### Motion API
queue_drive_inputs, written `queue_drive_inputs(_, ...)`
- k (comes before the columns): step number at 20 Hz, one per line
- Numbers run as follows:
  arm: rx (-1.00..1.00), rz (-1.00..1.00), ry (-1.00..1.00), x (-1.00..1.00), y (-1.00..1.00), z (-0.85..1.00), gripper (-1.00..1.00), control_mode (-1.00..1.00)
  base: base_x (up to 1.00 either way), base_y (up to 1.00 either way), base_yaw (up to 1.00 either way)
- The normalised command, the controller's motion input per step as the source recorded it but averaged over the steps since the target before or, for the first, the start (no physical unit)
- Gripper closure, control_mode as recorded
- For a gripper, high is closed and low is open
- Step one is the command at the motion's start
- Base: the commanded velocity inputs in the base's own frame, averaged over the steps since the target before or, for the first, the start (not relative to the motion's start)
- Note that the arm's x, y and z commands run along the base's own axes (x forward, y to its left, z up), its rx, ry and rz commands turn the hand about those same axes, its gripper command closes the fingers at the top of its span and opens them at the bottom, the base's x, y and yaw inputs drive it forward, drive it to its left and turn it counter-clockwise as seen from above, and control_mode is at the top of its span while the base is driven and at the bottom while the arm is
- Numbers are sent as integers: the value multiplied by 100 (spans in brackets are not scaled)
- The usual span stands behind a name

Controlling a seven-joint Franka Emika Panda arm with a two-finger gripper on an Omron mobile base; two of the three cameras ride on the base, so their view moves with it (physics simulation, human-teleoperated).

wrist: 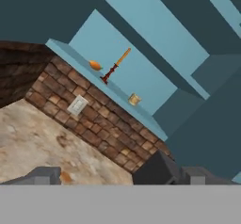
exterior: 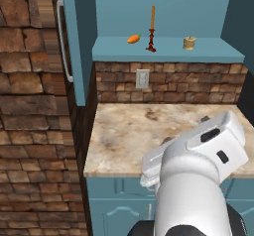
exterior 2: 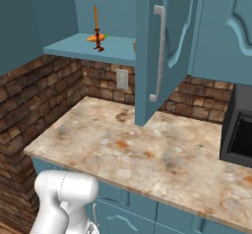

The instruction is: Pick the candle and candle from the dining table and place them in the open cabinet. Close the cabinet after placing the objects.

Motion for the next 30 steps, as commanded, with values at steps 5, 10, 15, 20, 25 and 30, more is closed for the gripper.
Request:
queue_drive_inputs(5,-11,-1,0,-11,62,26,-100,-100,0,0,0)
queue_drive_inputs(10,-11,-7,0,1,49,17,-100,-100,0,0,0)
queue_drive_inputs(15,-8,-9,0,20,39,16,-100,-100,0,0,0)
queue_drive_inputs(20,-8,-10,0,50,32,14,-100,-100,0,0,0)
queue_drive_inputs(25,-6,-8,0,53,32,2,-100,-100,0,0,0)
queue_drive_inputs(30,-1,-5,0,44,24,0,-100,-100,0,0,0)
